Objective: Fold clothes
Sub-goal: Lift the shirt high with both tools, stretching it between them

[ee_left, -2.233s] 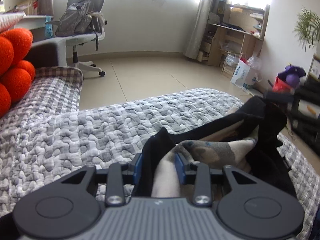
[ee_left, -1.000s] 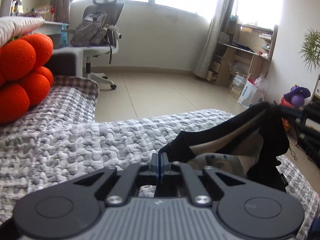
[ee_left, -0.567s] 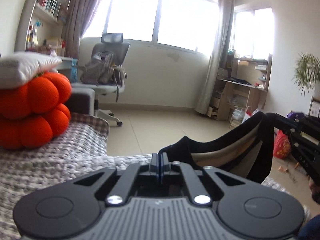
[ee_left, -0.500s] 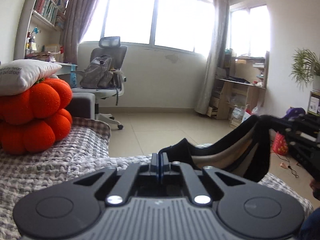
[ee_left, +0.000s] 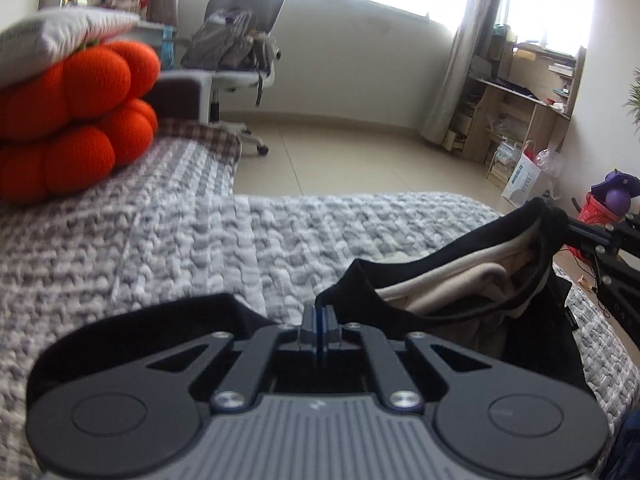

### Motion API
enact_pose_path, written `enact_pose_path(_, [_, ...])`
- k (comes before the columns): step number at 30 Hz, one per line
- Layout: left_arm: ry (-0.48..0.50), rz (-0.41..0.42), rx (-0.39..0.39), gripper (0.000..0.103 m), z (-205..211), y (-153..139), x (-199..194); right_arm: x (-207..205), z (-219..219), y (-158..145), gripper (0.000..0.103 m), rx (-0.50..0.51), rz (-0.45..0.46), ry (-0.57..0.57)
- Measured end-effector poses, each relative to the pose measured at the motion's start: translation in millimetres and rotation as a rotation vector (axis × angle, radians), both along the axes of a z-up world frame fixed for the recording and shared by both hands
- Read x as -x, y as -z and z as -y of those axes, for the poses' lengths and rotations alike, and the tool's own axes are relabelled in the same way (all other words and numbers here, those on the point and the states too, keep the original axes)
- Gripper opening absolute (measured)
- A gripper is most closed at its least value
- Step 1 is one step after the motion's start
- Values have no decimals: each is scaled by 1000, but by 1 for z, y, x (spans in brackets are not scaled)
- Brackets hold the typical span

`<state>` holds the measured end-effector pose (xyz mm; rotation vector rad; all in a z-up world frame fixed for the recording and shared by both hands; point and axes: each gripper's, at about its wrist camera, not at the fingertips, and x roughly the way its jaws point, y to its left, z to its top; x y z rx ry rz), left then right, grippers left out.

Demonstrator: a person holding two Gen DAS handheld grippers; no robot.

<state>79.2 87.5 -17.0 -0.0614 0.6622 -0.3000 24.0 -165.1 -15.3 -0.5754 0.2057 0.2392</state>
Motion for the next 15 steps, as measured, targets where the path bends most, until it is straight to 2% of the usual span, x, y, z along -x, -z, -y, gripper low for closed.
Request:
enact_pose_path(3, [-11,-32,15,3,-1,6,-1,1,-2,2,2,0,-11,-2])
enact_pose_path(15, [30,-37,-15,3,6,7,2,2,6,-4,2,-93,-20,23])
